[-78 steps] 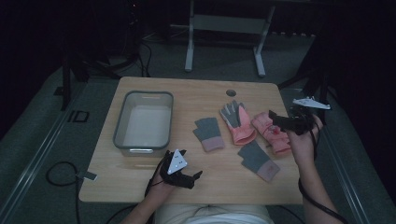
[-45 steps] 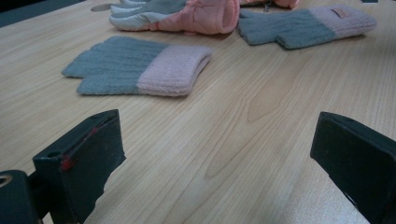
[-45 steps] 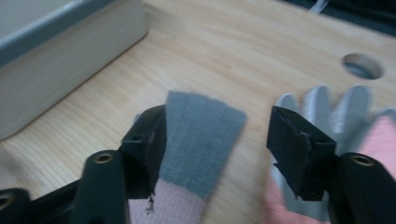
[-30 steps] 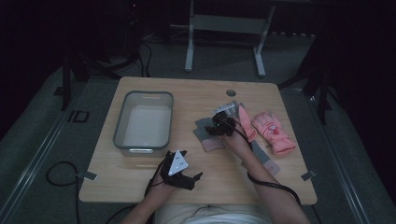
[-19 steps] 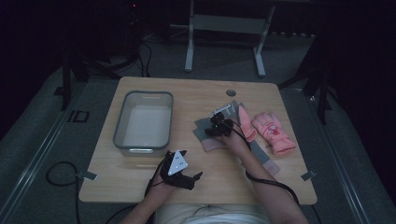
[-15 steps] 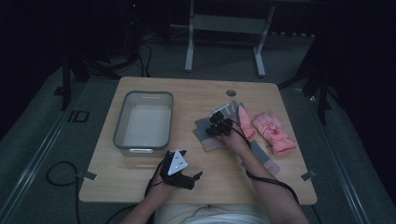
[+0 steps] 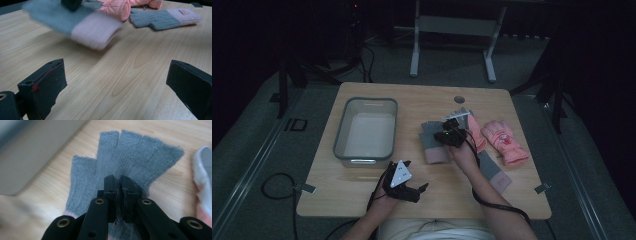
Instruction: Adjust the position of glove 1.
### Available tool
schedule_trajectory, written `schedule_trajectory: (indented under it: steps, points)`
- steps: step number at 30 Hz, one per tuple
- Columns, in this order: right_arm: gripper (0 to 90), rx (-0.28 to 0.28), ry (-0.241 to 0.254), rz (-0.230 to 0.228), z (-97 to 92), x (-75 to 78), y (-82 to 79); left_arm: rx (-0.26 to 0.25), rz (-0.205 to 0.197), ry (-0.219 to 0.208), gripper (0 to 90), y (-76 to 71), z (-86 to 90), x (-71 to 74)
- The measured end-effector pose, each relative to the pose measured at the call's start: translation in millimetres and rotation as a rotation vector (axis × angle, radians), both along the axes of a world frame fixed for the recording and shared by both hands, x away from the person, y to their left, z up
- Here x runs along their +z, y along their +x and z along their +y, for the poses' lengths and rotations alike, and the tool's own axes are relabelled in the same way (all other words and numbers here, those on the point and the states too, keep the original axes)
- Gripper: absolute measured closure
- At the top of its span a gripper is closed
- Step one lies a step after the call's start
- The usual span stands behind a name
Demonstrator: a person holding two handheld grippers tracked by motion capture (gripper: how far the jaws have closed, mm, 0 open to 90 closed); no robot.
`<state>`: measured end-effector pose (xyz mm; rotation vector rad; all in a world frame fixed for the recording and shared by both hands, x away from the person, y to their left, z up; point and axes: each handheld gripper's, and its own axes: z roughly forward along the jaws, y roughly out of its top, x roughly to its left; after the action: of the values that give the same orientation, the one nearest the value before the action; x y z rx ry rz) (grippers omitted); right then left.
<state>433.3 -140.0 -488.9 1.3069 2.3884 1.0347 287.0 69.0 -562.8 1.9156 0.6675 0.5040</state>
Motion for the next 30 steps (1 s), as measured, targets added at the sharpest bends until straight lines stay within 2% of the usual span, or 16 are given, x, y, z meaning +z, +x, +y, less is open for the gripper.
schedule_trajectory:
  steps: [1, 2, 4, 5, 6, 8, 9, 10, 13, 15, 16, 19, 20, 23, 25, 30]
  points:
    - [84.8, -0.031, 0.016, -0.032, -4.4, 10.4, -13.5, 0.001, 0.000, -0.004, 2.2, 0.1, 0.1, 0.0]
    - [84.8, -0.031, 0.016, -0.032, -4.4, 10.4, -13.5, 0.001, 0.000, -0.004, 2.2, 0.1, 0.1, 0.0]
    - [84.8, -0.069, 0.067, -0.051, -13.6, 22.4, -32.6, 0.004, 0.003, -0.008, 2.2, 0.1, 0.5, 0.0]
    - [84.8, -0.069, 0.067, -0.051, -13.6, 22.4, -32.6, 0.004, 0.004, -0.008, 2.2, 0.2, 0.6, 0.0]
    - [84.8, -0.076, 0.104, -0.050, -18.5, 26.7, -46.8, 0.006, 0.004, -0.009, 2.2, 0.3, 0.8, 0.0]
    - [84.8, -0.088, 0.137, -0.051, -22.5, 27.0, -60.5, 0.006, 0.006, -0.010, 2.2, 0.5, 0.8, 0.0]
    - [84.8, -0.088, 0.137, -0.051, -22.5, 27.0, -60.5, 0.006, 0.005, -0.011, 2.2, 0.5, 0.9, -0.1]
    - [84.8, -0.108, 0.166, -0.045, -26.1, 23.4, -72.2, 0.006, 0.005, -0.011, 2.2, 0.5, 1.0, 0.0]
    - [84.8, -0.134, 0.153, -0.044, -28.7, 13.8, -84.2, 0.006, 0.003, -0.011, 2.2, 0.3, 1.2, 0.0]
    - [84.8, -0.141, 0.135, -0.045, -29.0, 10.2, -86.3, 0.005, 0.003, -0.011, 2.2, 0.2, 1.2, 0.0]
    - [84.8, -0.158, 0.128, -0.032, -30.8, 1.8, -88.4, 0.005, 0.002, -0.011, 2.2, 0.1, 1.1, 0.0]
    - [84.8, -0.172, 0.112, -0.022, -31.1, -7.1, -90.1, 0.005, 0.003, -0.011, 2.2, 0.0, 0.9, 0.0]
    - [84.8, -0.181, 0.107, -0.001, -30.9, -17.4, -91.4, 0.006, 0.003, -0.011, 2.2, 0.1, 0.9, 0.0]
    - [84.7, -0.188, 0.093, 0.005, -29.4, -25.4, -92.5, 0.006, 0.004, -0.011, 2.2, 0.2, 0.9, 0.0]
    - [84.7, -0.188, 0.075, 0.034, -25.9, -39.2, -92.6, 0.006, 0.003, -0.011, 2.2, 0.1, 0.9, 0.0]
    - [84.5, -0.189, 0.049, 0.045, -22.1, -50.2, -90.0, 0.006, 0.003, -0.012, 2.2, 0.0, 1.0, 0.0]
